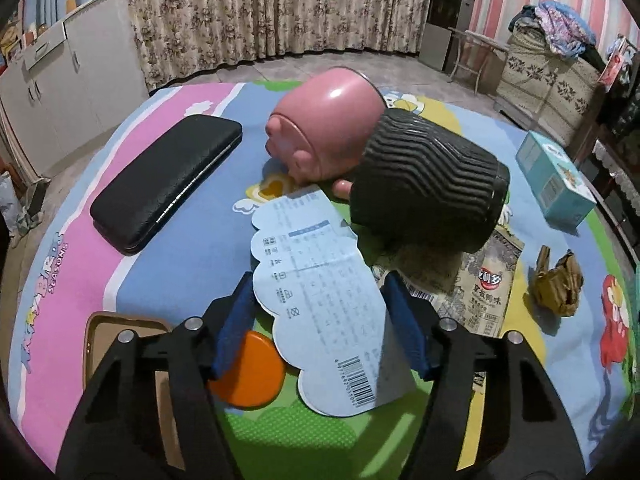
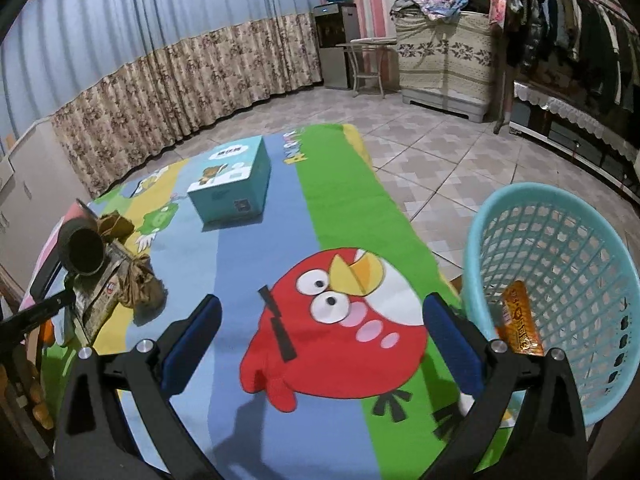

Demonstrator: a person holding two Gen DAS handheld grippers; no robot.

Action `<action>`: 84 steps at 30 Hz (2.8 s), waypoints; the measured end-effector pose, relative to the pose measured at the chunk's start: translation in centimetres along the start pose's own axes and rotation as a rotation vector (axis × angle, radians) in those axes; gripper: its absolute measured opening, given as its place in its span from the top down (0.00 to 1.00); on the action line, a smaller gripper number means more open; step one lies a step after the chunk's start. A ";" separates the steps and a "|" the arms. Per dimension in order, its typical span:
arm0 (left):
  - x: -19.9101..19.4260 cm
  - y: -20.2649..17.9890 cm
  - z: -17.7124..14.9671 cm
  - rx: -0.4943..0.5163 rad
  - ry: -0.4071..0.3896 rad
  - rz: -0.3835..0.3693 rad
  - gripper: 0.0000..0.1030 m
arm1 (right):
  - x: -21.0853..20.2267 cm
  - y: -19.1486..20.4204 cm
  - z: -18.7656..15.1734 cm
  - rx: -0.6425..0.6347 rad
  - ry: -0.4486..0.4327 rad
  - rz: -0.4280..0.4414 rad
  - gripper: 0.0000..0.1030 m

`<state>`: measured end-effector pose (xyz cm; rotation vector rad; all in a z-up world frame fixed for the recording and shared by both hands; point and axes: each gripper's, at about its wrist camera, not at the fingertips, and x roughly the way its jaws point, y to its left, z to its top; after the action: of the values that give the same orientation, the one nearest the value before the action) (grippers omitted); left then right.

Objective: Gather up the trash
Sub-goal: 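Grasp the paper receipt with the left gripper while the right gripper grasps the brown cloth, then carry the receipt and brown cloth over the basket and open both grippers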

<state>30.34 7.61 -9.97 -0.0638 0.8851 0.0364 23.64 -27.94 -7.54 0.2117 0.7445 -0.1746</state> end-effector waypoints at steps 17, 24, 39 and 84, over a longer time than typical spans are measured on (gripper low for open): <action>-5.2 3.4 -1.8 0.046 -0.110 0.021 0.45 | 3.2 9.1 -1.3 -0.195 0.078 0.115 0.05; -7.3 7.5 -1.2 -0.001 -0.197 0.048 0.45 | 4.8 13.3 -0.6 -0.265 0.099 0.138 0.05; -9.4 8.5 -0.2 -0.007 -0.272 0.074 0.45 | 1.4 11.4 -0.3 -0.248 0.051 0.194 0.60; -13.6 -39.4 -8.4 0.450 -0.262 -0.471 0.69 | -9.2 -25.5 0.7 0.191 -0.110 -0.172 0.60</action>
<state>17.55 -32.38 -3.09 0.1519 0.5829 -0.5814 11.51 -51.89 -3.98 0.3168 0.6363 -0.4190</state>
